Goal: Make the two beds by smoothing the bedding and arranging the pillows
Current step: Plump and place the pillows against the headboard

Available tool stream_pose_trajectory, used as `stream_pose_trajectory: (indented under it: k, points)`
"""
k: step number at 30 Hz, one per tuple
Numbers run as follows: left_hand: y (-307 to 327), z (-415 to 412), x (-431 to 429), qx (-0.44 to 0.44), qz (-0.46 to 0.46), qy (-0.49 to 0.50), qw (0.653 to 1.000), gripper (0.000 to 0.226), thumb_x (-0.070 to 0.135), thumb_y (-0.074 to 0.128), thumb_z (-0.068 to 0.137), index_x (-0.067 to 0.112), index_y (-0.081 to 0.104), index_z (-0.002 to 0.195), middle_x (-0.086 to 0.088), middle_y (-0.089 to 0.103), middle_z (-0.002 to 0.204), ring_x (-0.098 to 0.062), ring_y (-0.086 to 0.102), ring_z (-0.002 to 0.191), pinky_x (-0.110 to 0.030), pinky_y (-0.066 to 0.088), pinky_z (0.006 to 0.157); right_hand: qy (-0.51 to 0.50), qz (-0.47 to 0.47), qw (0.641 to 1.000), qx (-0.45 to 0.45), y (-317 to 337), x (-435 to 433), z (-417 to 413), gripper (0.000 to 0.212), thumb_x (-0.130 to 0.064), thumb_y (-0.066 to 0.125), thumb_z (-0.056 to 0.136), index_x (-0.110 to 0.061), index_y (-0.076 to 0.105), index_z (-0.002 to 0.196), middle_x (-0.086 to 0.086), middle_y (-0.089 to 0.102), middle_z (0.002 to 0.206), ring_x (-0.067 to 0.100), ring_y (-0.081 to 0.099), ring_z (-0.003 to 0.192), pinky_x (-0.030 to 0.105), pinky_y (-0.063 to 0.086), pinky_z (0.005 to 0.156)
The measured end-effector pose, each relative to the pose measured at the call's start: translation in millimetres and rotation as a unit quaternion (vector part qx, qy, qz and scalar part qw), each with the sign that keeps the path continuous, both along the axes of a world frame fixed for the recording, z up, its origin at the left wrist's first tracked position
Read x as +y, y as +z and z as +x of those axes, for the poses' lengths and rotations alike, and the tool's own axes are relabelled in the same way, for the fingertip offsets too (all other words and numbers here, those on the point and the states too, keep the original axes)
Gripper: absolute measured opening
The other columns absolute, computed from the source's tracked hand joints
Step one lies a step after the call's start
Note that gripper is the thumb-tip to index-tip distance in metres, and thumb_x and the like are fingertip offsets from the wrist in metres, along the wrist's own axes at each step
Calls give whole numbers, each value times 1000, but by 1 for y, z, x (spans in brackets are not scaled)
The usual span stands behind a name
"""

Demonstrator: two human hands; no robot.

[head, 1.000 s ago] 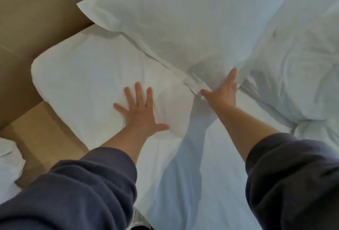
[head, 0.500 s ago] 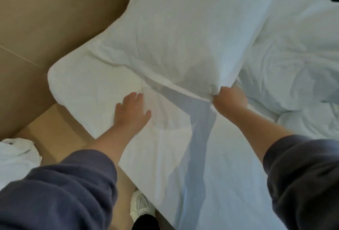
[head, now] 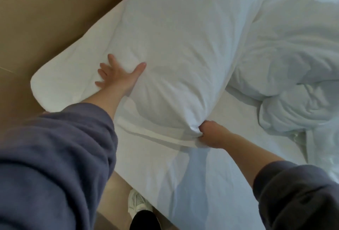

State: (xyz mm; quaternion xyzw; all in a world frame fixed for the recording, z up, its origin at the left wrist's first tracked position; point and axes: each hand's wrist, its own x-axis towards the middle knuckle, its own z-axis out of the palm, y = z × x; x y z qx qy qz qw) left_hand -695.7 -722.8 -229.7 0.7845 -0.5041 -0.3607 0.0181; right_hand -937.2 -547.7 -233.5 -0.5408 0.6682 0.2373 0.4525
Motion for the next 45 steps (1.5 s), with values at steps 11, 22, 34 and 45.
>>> stream_pose_trajectory:
  k: [11,22,34,45]
  points:
    - [6,-5,-23,27,-24,-6,999,81,71,32,91,6,46,138,-18,51,137,-38,51,121,-37,41,92,-642,-221,697,-230,24,-86,38,49,-52,63,87,-18,59,123,0,67,110,21,64,99,36,50,93]
    - [70,28,191,69,82,22,994,63,64,35,94,6,60,87,-7,60,80,-30,61,82,-33,42,67,-562,-217,795,-68,97,87,8,53,-60,40,96,-12,62,87,5,67,86,25,66,85,41,53,77]
    - [29,40,201,128,114,118,978,106,78,63,66,23,19,146,-8,37,147,-31,48,126,-46,42,104,-559,-126,807,-143,58,92,-39,117,-76,69,64,-13,22,151,6,42,147,28,46,132,41,39,109]
    - [7,-2,112,261,143,187,936,100,71,76,61,11,50,136,1,62,124,-19,62,105,-32,50,96,-574,-207,788,-86,18,18,-12,79,-70,67,69,-24,51,130,-8,63,113,16,61,101,33,47,87]
